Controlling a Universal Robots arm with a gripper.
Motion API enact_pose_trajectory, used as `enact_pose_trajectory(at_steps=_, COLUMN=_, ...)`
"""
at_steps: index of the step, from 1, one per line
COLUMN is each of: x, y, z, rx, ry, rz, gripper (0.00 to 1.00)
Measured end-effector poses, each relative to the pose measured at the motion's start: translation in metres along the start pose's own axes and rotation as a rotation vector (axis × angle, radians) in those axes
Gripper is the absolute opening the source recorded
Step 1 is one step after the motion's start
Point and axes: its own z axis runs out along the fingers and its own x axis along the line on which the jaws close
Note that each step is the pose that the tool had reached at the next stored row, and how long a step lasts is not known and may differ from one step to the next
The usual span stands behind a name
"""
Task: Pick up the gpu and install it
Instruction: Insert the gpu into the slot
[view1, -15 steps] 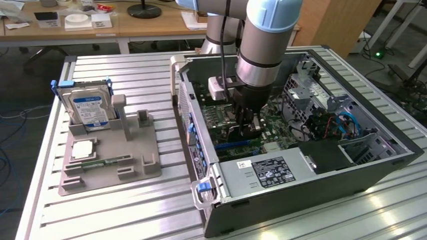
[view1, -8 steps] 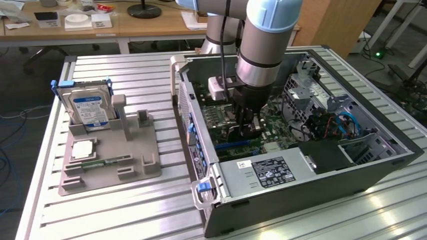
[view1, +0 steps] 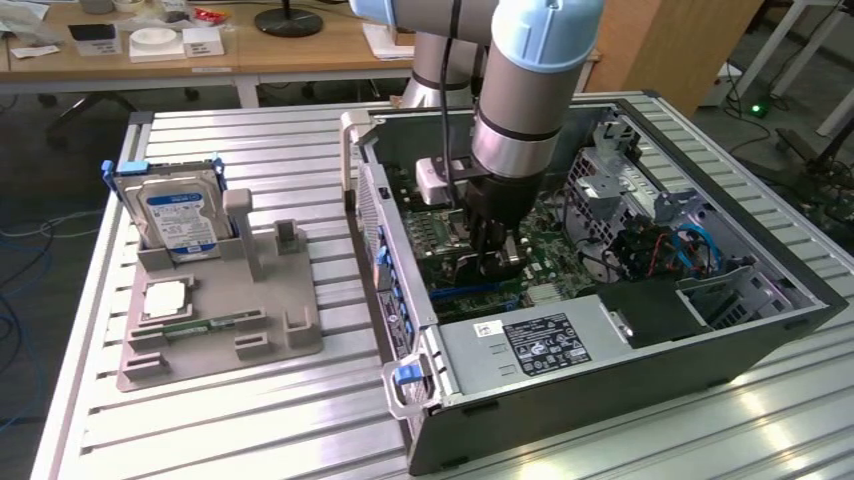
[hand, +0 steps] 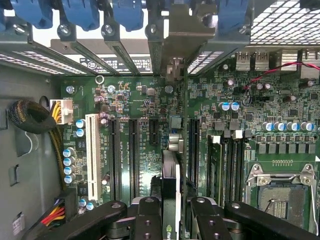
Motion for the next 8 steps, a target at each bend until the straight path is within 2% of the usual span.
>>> enact_pose_trajectory(at_steps=8, x=0.0, y=0.0, z=0.0015, rx=0.0001, ry=-0.0002, rz=0.0, gripper=0.27)
